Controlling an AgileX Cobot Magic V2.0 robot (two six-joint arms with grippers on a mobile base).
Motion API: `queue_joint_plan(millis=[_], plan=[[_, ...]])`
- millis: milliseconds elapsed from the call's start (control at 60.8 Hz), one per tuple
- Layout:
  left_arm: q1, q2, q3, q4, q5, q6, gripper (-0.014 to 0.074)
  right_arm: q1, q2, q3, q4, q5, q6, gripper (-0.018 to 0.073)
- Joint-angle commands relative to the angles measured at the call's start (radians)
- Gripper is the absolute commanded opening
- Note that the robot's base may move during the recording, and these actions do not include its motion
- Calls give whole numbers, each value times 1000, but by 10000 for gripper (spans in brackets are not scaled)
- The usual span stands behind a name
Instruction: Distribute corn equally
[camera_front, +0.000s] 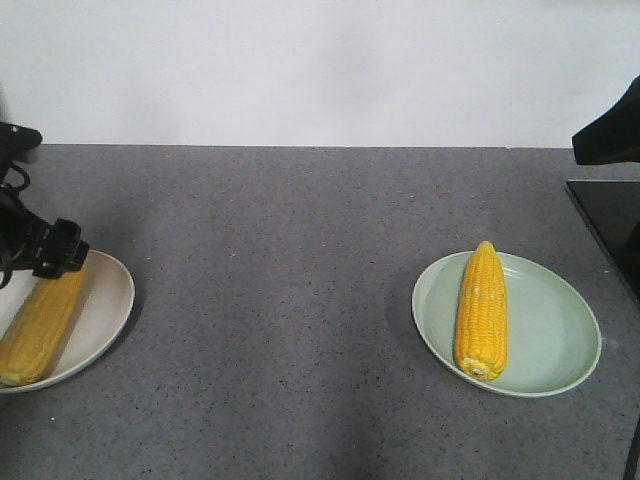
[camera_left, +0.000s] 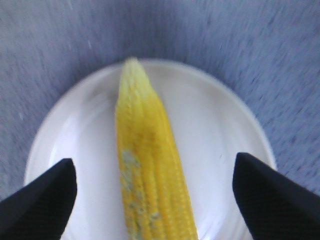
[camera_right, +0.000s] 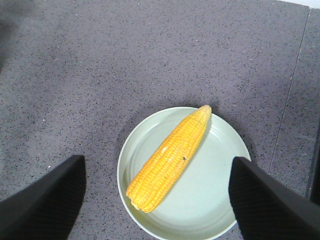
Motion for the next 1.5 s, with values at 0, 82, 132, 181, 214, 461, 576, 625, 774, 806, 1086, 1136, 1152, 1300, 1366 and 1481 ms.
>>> queue_joint_plan(millis=[0,82,132,181,214,461,576,625,774,806,1086,1136,1152,1300,1366,1481], plan=[[-1,-104,-22,-73,-112,41,587,0,-17,-22,24,8,-10,559],[-1,-161,-22,-165,-140,102,587,0,-17,-22,23,8,-10,559],[-1,-198,-22,-231,-152,149,587,0,-17,-22,23,8,-10,559],[-1,-234,-22,-291,-160,200,587,0,-17,-22,23,8,-10,559],[-1,-260,-22,-338,-164,236,587,0,-17,-22,23,8,-10,559],[-1,-396,-22,-531,-166,393,587,0,-17,-22,20,8,-10,559],[-1,-435,-22,-557,-162,405,587,0,-17,-22,19,1,-11,559],[-1,-446,-22,-557,-162,405,587,0,-17,-22,19,-5,-16,559],[-1,-467,-22,-553,-160,405,587,0,-41,16,23,-50,-37,559],[-1,-471,-22,-553,-160,405,587,0,-60,54,23,-81,-46,559],[-1,-574,156,-554,-315,414,587,0,-322,503,23,-444,-131,559],[-1,-607,213,-554,-356,418,587,0,-368,572,23,-490,-141,559],[-1,-617,229,-554,-366,421,587,0,-386,600,23,-512,-146,559],[-1,-714,389,-554,-453,429,587,0,-503,767,23,-656,-175,559],[-1,-749,445,-554,-480,429,587,0,-547,818,23,-700,-195,554],[-1,-796,516,-554,-521,429,572,0,-604,891,23,-783,-201,511]])
